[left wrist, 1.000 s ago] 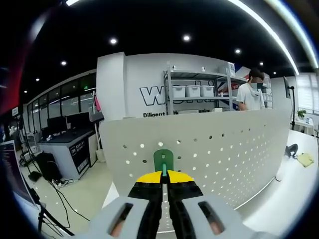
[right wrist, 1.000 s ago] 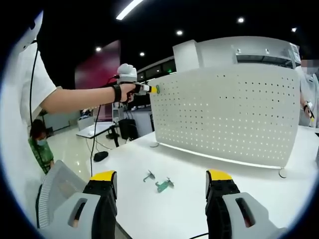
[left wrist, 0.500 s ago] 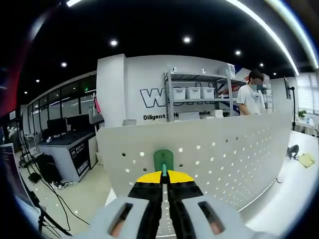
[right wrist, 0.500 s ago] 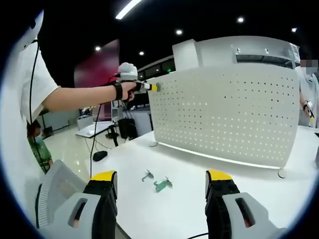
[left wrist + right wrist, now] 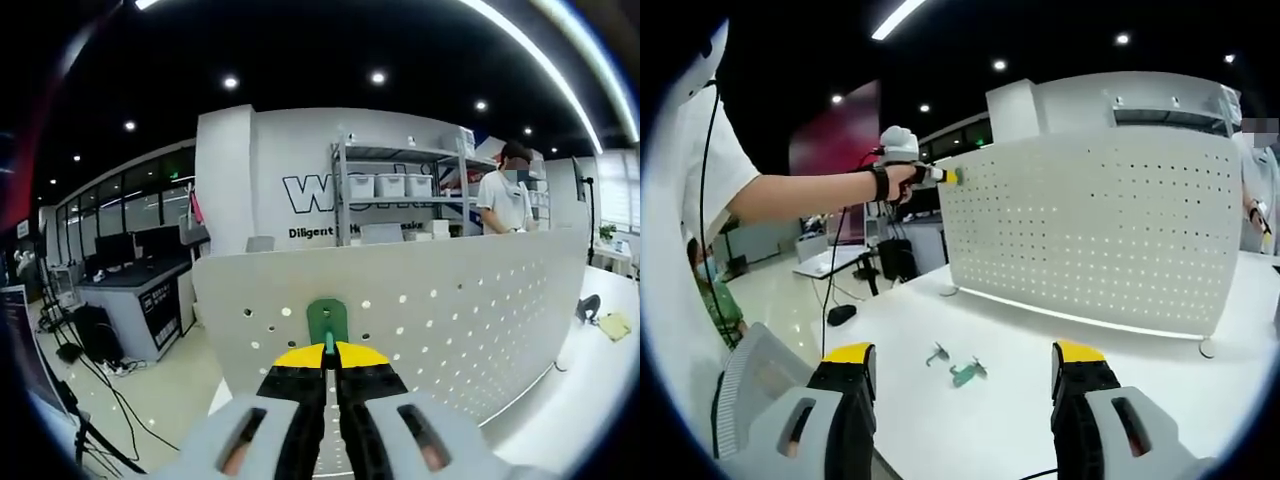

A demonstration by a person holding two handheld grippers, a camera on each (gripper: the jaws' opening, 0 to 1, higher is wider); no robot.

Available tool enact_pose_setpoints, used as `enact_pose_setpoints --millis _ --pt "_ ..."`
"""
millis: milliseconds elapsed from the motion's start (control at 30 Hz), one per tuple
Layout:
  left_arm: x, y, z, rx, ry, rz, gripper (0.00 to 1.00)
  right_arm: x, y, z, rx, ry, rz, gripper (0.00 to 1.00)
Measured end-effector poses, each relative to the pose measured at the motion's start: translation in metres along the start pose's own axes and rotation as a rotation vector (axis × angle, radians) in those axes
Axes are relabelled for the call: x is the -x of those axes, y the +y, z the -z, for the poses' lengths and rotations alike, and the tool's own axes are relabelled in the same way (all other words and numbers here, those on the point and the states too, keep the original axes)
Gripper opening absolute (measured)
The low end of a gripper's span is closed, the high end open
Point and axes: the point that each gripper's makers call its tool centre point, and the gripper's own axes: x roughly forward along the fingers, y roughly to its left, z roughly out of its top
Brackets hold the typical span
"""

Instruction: Insert the hook assembly into the mounting plate slot until the hook locks in place.

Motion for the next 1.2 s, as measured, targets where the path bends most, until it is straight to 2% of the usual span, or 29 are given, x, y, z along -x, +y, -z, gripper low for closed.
enact_pose_setpoints --millis 333,633,967,1200 --pt "-0.001 -0.001 -0.001 0.005 -0.002 0.010 0.03 -0.002 0.001 0.001 0.000 0.003 -0.003 0.72" --pt "-0.006 -0.005 -0.011 -0.026 -0.053 0.021 0.07 0.001 -0.003 0.003 -0.010 0.005 0.010 0.72" --pt "-0.005 -0.009 -0.005 -0.040 -0.042 0.032 0.13 0.002 -0.005 0.003 -0.009 0.007 0.018 0.72" --pt "0.002 -0.010 -0.002 -0.050 -0.040 0.052 0.16 -0.002 -0.002 -0.001 0.004 0.010 0.001 0.72"
